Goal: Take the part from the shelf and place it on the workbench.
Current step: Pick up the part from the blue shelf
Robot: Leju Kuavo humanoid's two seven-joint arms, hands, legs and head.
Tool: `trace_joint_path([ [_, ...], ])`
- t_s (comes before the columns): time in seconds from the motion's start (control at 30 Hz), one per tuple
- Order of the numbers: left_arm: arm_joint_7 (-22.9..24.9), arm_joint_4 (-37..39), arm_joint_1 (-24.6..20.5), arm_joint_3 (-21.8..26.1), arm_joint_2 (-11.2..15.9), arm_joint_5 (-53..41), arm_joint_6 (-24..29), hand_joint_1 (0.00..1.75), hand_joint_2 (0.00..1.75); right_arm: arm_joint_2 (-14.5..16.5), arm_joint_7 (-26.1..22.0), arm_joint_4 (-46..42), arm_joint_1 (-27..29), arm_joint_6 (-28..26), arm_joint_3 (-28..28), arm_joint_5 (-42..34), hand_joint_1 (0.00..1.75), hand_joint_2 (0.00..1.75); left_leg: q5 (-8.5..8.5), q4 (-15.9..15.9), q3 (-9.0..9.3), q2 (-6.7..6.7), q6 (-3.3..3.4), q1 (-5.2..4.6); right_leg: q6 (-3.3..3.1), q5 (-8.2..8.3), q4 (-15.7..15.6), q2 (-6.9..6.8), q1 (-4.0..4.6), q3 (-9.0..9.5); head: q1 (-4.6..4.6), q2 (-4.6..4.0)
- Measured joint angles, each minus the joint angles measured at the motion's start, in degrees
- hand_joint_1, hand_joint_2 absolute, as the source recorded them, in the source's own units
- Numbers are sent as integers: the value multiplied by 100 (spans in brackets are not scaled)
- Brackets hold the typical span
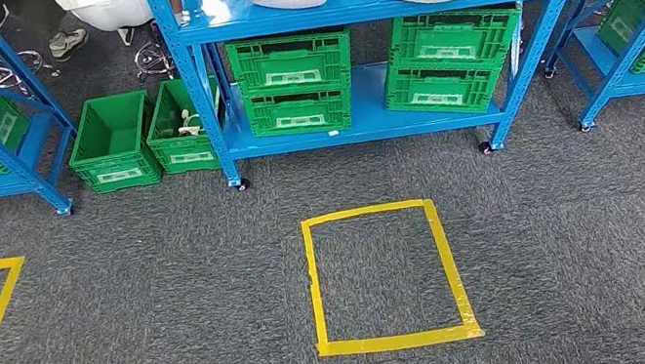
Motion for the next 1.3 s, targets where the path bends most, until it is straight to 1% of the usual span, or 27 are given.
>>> trace_joint_path([
  [0.13, -1, 0, 0, 0, 0, 0, 0, 0, 175, 0, 1, 0, 0, 0, 0, 0, 0, 175, 0, 0, 0, 0, 0, 0, 0, 0, 0, 0, 0, 0, 0, -1],
  [0.17, -1, 0, 0, 0, 0, 0, 0, 0, 131, 0, 1, 0, 0, 0, 0, 0, 0, 175, 0, 0, 0, 0, 0, 0, 0, 0, 0, 0, 0, 0, 0, -1],
  [0.27, 0, 0, 0, 0, 0, 0, 0, 0, 131, 0, 1, 0, 0, 0, 0, 0, 0, 175, 0, 0, 0, 0, 0, 0, 0, 0, 0, 0, 0, 0, 0, 0],
  [0.3, 0, 0, 0, 0, 0, 0, 0, 0, 175, 0, 1, 0, 0, 0, 0, 0, 0, 175, 0, 0, 0, 0, 0, 0, 0, 0, 0, 0, 0, 0, 0, 0],
  [0.5, 38, 1, -73, -42, -27, 188, 56, 0, 175, 15, 38, 4, -76, -72, 64, -176, 0, 175, 0, 0, 0, 0, 0, 0, 0, 0, 0, 0, 0, 0, 0, -1],
  [0.7, 175, 8, -239, -361, -76, 685, 302, 0, 175, 26, 212, 10, -236, -285, 400, -628, 0, 175, 2, 1, 1, 1, 2, 0, -2, 4, 0, 0, 0, 1, 1, 1],
  [0.9, 311, 13, -402, -839, -117, 1211, 561, 0, 175, 26, 389, 22, -408, -525, 898, -1104, 0, 175, 2, 1, 1, 1, 2, 0, -2, 4, 1, 0, 0, 1, 1, 0],
  [1.3, 577, 77, -739, -2075, -150, 2256, 1076, 0, 175, 26, 734, 88, -751, -1021, 2134, -2059, 0, 175, 3, 2, 1, 1, 1, 0, -2, 5, 1, 0, 0, 0, 0, 0],
])
